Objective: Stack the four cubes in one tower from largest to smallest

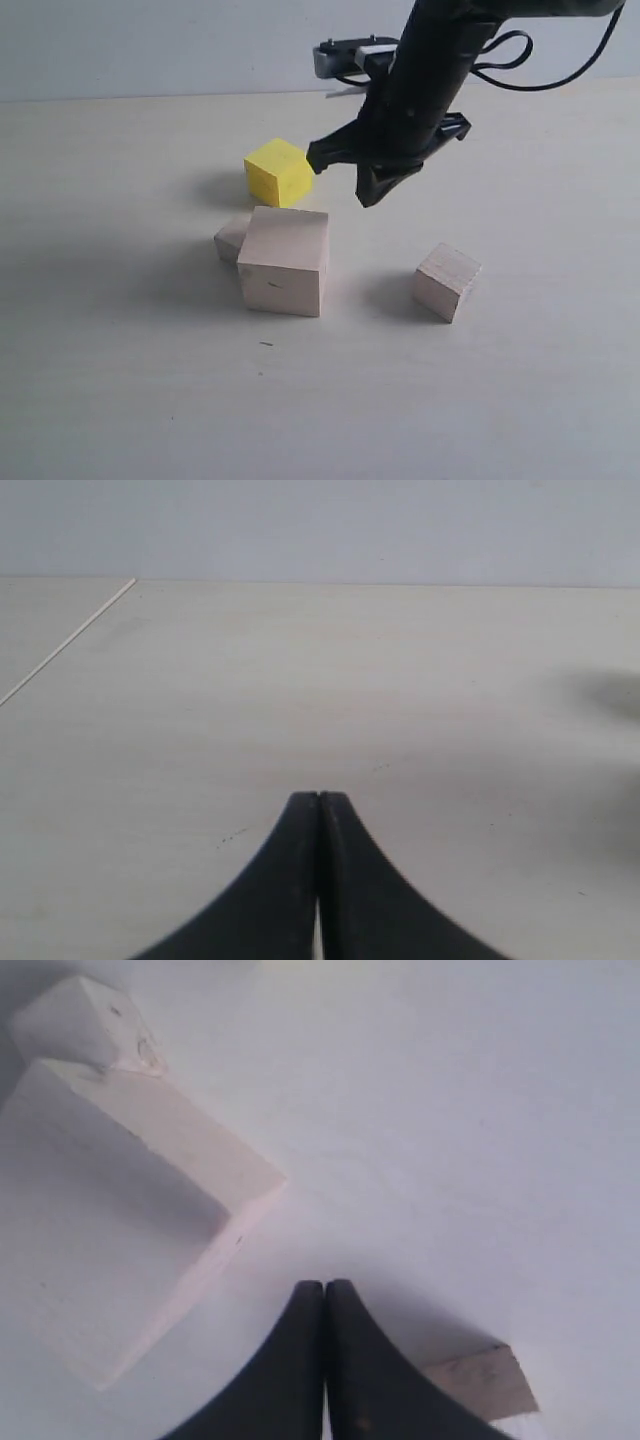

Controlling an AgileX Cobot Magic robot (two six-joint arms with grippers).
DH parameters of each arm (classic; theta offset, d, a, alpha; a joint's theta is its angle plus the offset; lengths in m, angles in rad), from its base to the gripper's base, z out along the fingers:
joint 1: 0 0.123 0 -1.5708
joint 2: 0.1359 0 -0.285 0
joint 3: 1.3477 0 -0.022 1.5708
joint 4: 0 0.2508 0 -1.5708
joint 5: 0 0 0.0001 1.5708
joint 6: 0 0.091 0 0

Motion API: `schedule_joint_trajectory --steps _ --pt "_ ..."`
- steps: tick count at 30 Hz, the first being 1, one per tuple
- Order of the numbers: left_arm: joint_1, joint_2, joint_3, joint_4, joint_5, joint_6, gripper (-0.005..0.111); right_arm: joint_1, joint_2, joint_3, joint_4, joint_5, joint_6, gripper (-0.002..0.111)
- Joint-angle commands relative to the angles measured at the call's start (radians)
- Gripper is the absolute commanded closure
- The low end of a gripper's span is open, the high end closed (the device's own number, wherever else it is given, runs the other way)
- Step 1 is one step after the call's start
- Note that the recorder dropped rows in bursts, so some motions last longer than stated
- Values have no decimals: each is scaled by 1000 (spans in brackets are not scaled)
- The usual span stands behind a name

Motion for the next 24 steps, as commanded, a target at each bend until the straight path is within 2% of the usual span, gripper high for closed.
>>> schedule_joint_trajectory --steps 1,15,24 --pt "-2 -4 4 -1 -6 0 107 -3 13 56 48 -66 -13 108" --pt "-2 -4 4 -1 -6 0 107 -1 147 54 432 -108 -217 108" --pt "-2 -4 4 -1 -6 0 107 -1 141 54 428 -110 -217 108"
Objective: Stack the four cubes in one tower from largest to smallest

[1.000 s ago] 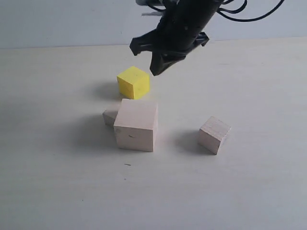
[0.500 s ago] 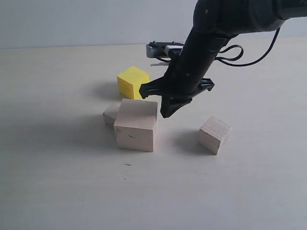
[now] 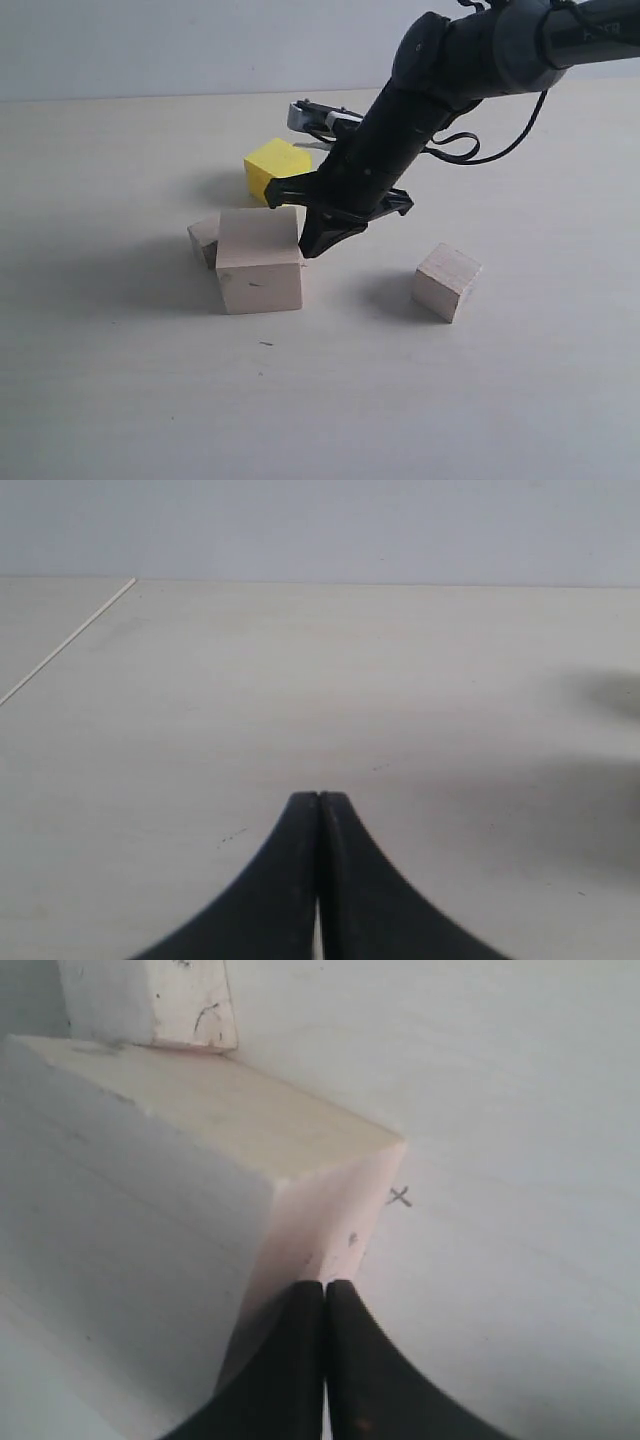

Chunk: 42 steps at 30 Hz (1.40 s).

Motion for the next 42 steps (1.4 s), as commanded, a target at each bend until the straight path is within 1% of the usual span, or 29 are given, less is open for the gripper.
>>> schedule_joint_trajectory --steps 1,4,5,7,9,14,16,22,32,33,35,37,40,42 --pt "-2 -4 4 -1 -6 0 107 -3 -24 3 13 -10 -13 108" --pt "-2 -4 4 -1 -6 0 107 -3 -88 3 -66 -75 17 108" --pt "-2 -4 4 -1 -6 0 107 -3 -115 5 -177 -88 102 108" --pt "-2 -4 4 -1 -6 0 107 -3 -151 36 -248 -78 142 108" --pt "-2 -4 4 -1 -6 0 107 -3 -199 95 -246 -63 125 108" --pt "-2 -4 4 -1 -6 0 107 0 -410 322 -200 -218 68 108" --pt "-2 -4 4 -1 -6 0 107 0 -473 358 -192 -238 62 108" --pt "-2 -4 4 -1 -6 0 107 0 -595 384 -185 -246 62 108" --pt "-2 -4 4 -1 -6 0 107 0 -664 384 -180 -177 58 108" --pt "-2 -4 4 2 -9 22 107 0 -668 384 -180 -176 58 108" --pt "-2 -4 4 2 -42 66 107 0 -672 384 -180 -174 58 108" --pt "-2 -4 4 -2 -124 70 107 0 -671 384 -180 -167 58 108" --pt "-2 -4 4 -9 -310 59 107 0 -671 384 -180 -162 55 108" --pt "-2 -4 4 -9 -407 59 107 0 -671 384 -180 -162 53 108"
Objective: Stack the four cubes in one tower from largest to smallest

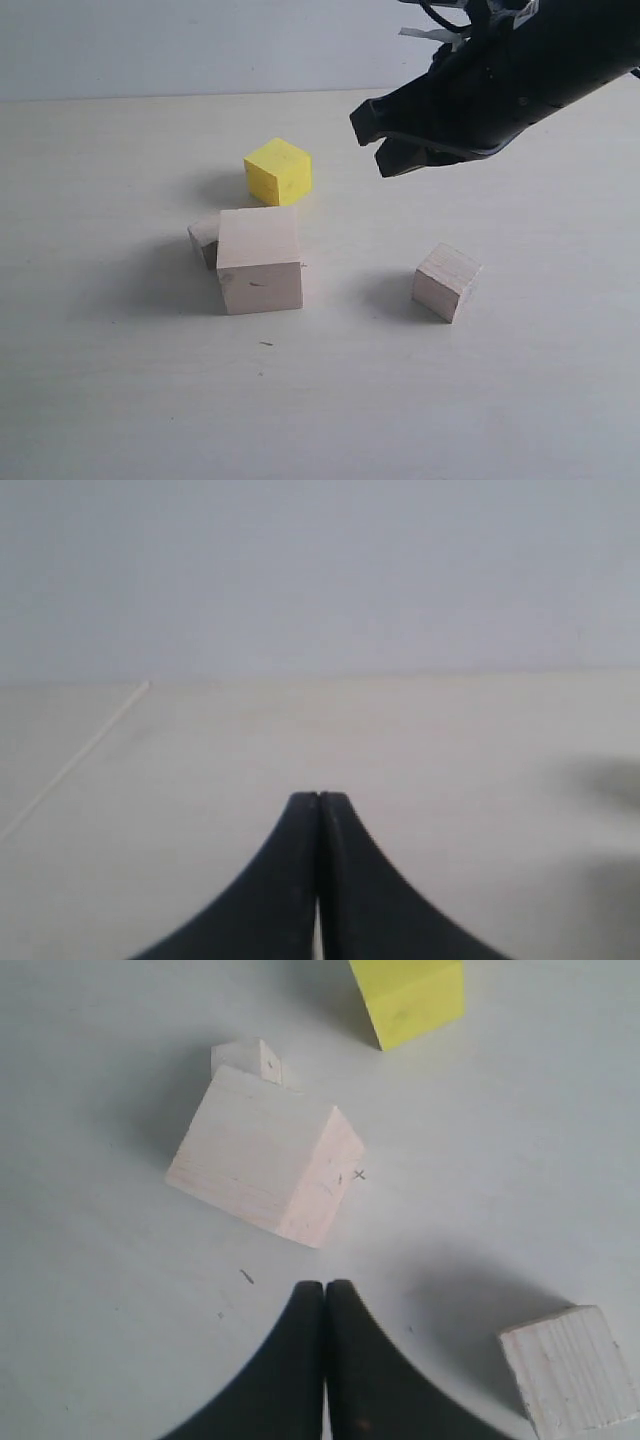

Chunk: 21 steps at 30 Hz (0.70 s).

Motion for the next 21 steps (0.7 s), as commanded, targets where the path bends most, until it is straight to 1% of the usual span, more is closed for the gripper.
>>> schedule_joint_trajectory --steps 1,5,7,9,11,13,15,18,21 --pt "-2 -4 -2 -9 -231 1 107 1 -10 0 2 3 -12 108" --pt "-2 -4 -2 -7 -276 9 107 1 -10 0 2 17 -14 108" --pt "-2 -4 -2 -7 -334 11 107 1 -10 0 2 33 -21 108" --pt "-2 -4 -2 -7 -399 -30 107 1 -10 0 2 47 -28 108" --pt "-2 -4 -2 -7 -432 -78 107 1 -10 0 2 63 -28 108" --pt "-2 -4 -20 -7 -401 -143 107 1 -10 0 2 65 -28 108" --pt "-2 28 -72 0 -342 -179 107 1 -10 0 2 65 -28 108" --pt "-2 125 -167 0 -250 -234 107 1 -10 0 2 65 -28 108" --pt "-23 275 -257 0 -109 -284 107 1 -10 0 2 65 -28 108"
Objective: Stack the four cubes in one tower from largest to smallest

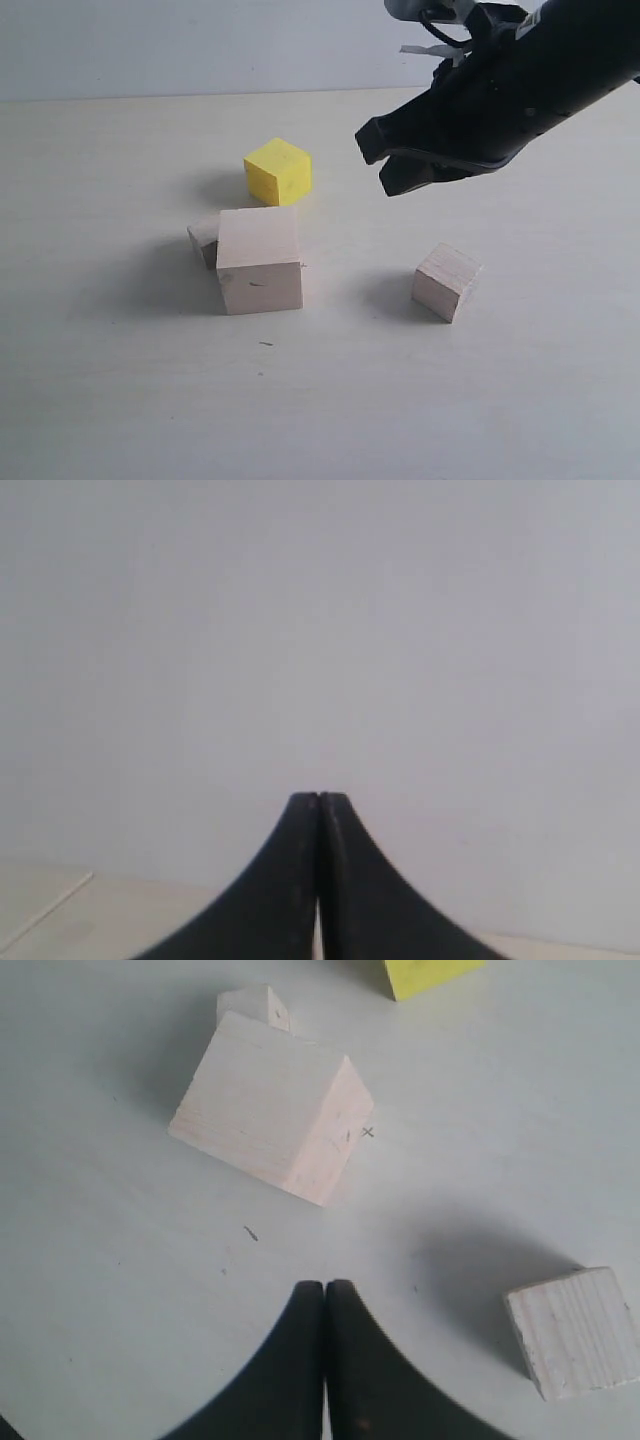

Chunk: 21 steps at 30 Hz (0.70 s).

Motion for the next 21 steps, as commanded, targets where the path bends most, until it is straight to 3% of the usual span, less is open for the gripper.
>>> schedule_joint_trajectory --steps 1,5,10,14,21 --pt "-40 211 -132 -8 213 -78 107 1 -10 1 2 0 -12 108" --pt "-150 414 -217 -137 407 -61 107 1 -10 1 2 0 -13 108" --pt "-324 661 -290 -417 591 188 107 1 -10 1 4 2 -30 108" --pt "-386 770 -325 -497 581 310 107 1 -10 1 4 12 -30 108" --pt "-386 831 -327 -560 416 308 107 1 -10 1 4 27 -30 108"
